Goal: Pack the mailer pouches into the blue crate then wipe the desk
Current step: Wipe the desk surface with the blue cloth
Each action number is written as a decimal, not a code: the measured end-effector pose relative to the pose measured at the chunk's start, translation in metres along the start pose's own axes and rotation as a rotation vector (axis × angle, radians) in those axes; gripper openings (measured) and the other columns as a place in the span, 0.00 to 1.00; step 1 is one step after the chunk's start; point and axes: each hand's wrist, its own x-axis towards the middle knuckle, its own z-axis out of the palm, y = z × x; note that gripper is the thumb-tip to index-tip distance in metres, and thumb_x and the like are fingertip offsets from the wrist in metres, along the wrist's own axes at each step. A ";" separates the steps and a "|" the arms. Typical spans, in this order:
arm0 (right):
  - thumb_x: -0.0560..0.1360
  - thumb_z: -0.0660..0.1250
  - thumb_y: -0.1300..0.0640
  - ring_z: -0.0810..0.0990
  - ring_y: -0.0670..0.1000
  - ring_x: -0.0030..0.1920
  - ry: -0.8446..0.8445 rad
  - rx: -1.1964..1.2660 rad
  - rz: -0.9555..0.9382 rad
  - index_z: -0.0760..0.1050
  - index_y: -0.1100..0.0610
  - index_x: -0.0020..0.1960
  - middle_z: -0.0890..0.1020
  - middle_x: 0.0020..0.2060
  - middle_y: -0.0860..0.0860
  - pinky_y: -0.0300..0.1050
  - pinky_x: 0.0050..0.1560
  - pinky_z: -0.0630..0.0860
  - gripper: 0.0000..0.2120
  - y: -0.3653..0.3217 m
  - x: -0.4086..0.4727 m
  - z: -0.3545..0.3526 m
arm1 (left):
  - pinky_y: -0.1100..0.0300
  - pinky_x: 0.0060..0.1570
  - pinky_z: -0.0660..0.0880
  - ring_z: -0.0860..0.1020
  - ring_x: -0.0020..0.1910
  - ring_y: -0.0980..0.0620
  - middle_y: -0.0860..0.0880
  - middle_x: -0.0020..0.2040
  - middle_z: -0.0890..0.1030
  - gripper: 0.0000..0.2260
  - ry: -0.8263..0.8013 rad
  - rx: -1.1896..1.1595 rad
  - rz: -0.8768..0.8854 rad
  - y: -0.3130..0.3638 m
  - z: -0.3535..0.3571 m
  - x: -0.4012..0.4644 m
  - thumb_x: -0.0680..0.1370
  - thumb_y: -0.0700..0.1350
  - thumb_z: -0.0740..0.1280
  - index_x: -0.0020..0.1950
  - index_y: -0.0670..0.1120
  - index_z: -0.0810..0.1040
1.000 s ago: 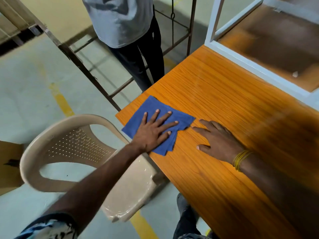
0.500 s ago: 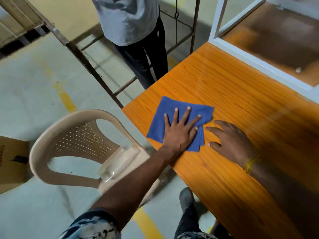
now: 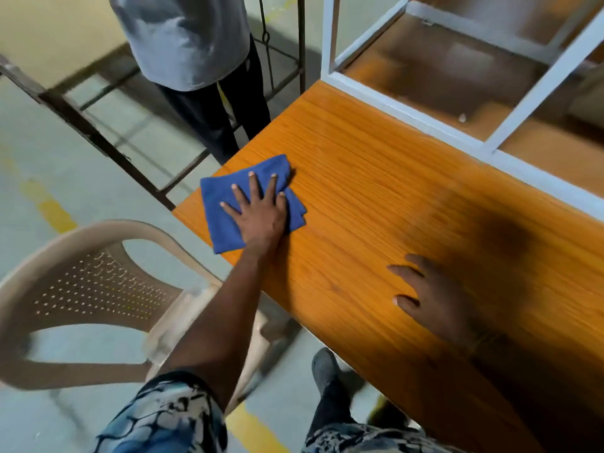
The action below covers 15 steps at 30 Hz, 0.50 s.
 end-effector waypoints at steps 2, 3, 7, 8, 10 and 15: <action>0.78 0.67 0.44 0.60 0.57 0.76 -0.021 0.003 -0.022 0.62 0.44 0.77 0.59 0.78 0.50 0.56 0.70 0.68 0.29 0.003 -0.005 0.002 | 0.27 0.70 0.42 0.45 0.79 0.36 0.51 0.82 0.48 0.23 -0.043 0.014 0.104 0.030 0.010 -0.026 0.84 0.61 0.48 0.79 0.64 0.51; 0.78 0.67 0.44 0.60 0.57 0.76 -0.031 -0.014 -0.025 0.62 0.45 0.77 0.59 0.78 0.51 0.56 0.70 0.67 0.29 0.005 -0.007 0.002 | 0.27 0.71 0.41 0.45 0.79 0.37 0.52 0.82 0.48 0.23 -0.057 0.030 0.190 0.042 0.016 -0.045 0.83 0.61 0.48 0.79 0.64 0.50; 0.75 0.70 0.46 0.66 0.59 0.72 -0.009 -0.041 -0.030 0.68 0.48 0.74 0.66 0.74 0.56 0.53 0.67 0.68 0.29 0.014 -0.023 0.000 | 0.28 0.71 0.48 0.51 0.80 0.38 0.53 0.82 0.52 0.23 -0.057 0.124 0.604 0.037 0.035 -0.139 0.83 0.62 0.46 0.79 0.64 0.53; 0.75 0.71 0.46 0.68 0.60 0.71 -0.003 -0.031 -0.037 0.69 0.48 0.73 0.67 0.74 0.56 0.53 0.66 0.70 0.29 0.018 -0.030 0.002 | 0.29 0.71 0.49 0.52 0.80 0.39 0.54 0.81 0.53 0.23 -0.060 0.147 0.704 0.020 0.036 -0.152 0.84 0.62 0.46 0.79 0.64 0.53; 0.75 0.70 0.46 0.68 0.60 0.71 -0.005 -0.043 -0.062 0.69 0.48 0.74 0.67 0.73 0.56 0.54 0.65 0.71 0.28 0.025 -0.046 0.007 | 0.30 0.72 0.48 0.51 0.80 0.41 0.55 0.81 0.52 0.23 -0.084 0.175 0.853 -0.011 0.031 -0.146 0.83 0.63 0.44 0.79 0.65 0.53; 0.80 0.61 0.43 0.61 0.59 0.74 0.010 -0.090 -0.061 0.60 0.45 0.77 0.59 0.77 0.53 0.55 0.68 0.68 0.27 0.027 -0.062 0.013 | 0.31 0.73 0.42 0.45 0.81 0.44 0.58 0.81 0.47 0.22 -0.072 0.051 0.382 0.024 0.023 -0.115 0.83 0.63 0.46 0.78 0.68 0.51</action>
